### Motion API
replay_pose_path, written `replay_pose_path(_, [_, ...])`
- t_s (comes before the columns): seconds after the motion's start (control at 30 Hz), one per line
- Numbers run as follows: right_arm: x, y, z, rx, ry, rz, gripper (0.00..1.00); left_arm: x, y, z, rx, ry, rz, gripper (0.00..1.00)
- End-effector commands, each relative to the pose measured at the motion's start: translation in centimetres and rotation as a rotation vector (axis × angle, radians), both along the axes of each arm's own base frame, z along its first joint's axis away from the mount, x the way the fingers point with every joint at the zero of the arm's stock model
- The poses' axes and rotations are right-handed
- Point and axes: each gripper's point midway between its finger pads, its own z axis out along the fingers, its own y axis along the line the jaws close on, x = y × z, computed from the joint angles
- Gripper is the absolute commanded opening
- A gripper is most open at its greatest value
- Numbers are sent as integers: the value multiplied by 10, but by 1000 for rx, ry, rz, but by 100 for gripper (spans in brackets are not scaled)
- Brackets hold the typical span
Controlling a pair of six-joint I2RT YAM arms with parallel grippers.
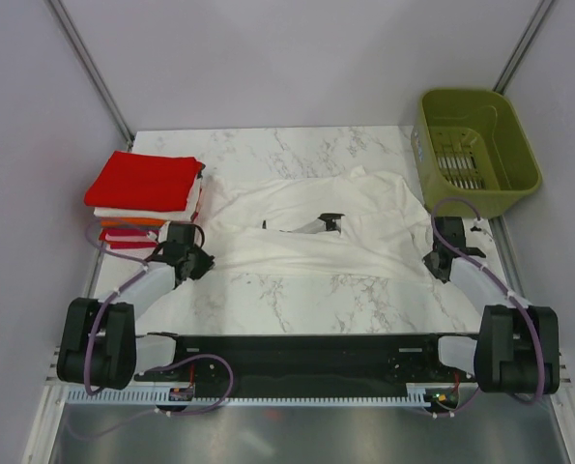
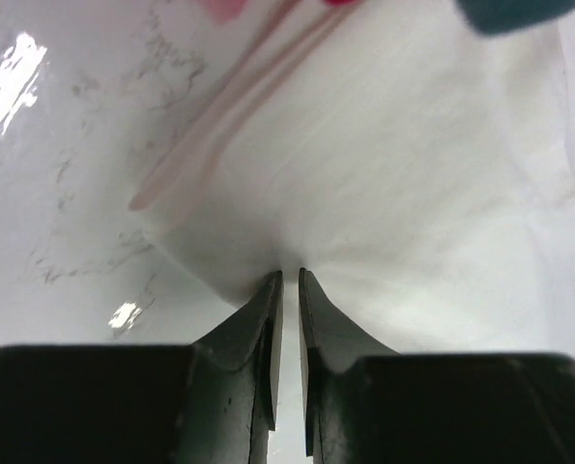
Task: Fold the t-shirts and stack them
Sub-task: Fold the tshirt
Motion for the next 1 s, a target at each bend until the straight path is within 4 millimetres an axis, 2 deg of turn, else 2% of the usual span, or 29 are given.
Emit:
replay_pose_path(0.0, [-11, -8, 14, -34, -40, -19, 0, -33, 5, -9, 10, 66, 43, 19])
replay_pose_path(0.13, [-5, -8, 36, -49, -90, 8, 2, -48, 6, -5, 4, 65, 64, 19])
replay_pose_path(0.27, [24, 7, 68, -35, -179, 173, 4, -47, 4, 12, 2, -3, 65, 22])
replay_pose_path(0.37, [44, 21, 86, -34, -235, 308, 8, -40, 5, 30, 7, -58, 55, 30])
replay_pose_path(0.4, [53, 27, 93, -34, -249, 343, 8, -38, 4, 35, 16, -76, 32, 36])
replay_pose_path(0.5, [77, 44, 111, -28, -304, 458, 11, -23, 3, 62, 49, -158, -34, 42])
replay_pose_path(0.53, [83, 51, 115, -25, -323, 486, 12, -14, 1, 78, 56, -201, -55, 43])
replay_pose_path(0.57, [95, 64, 125, -17, -373, 540, 14, -9, 0, 87, 68, -226, -78, 43])
replay_pose_path(0.63, [113, 82, 134, -16, -407, 579, 20, 7, -4, 113, 88, -313, -138, 46])
replay_pose_path(0.7, [138, 97, 144, -29, -433, 620, 27, 18, -10, 127, 97, -369, -185, 51])
replay_pose_path(0.73, [148, 100, 145, -35, -431, 627, 30, 27, -16, 141, 79, -425, -208, 53])
replay_pose_path(0.83, [185, 105, 141, -49, -402, 641, 33, 41, -29, 156, 51, -490, -267, 57])
replay_pose_path(0.87, [204, 106, 137, -52, -386, 646, 34, 45, -31, 157, 44, -496, -269, 58])
replay_pose_path(0.93, [220, 107, 131, -69, -360, 666, 39, 54, -40, 160, 16, -523, -304, 62])
replay_pose_path(0.97, [238, 109, 126, -74, -352, 673, 41, 57, -42, 161, 16, -526, -307, 64])
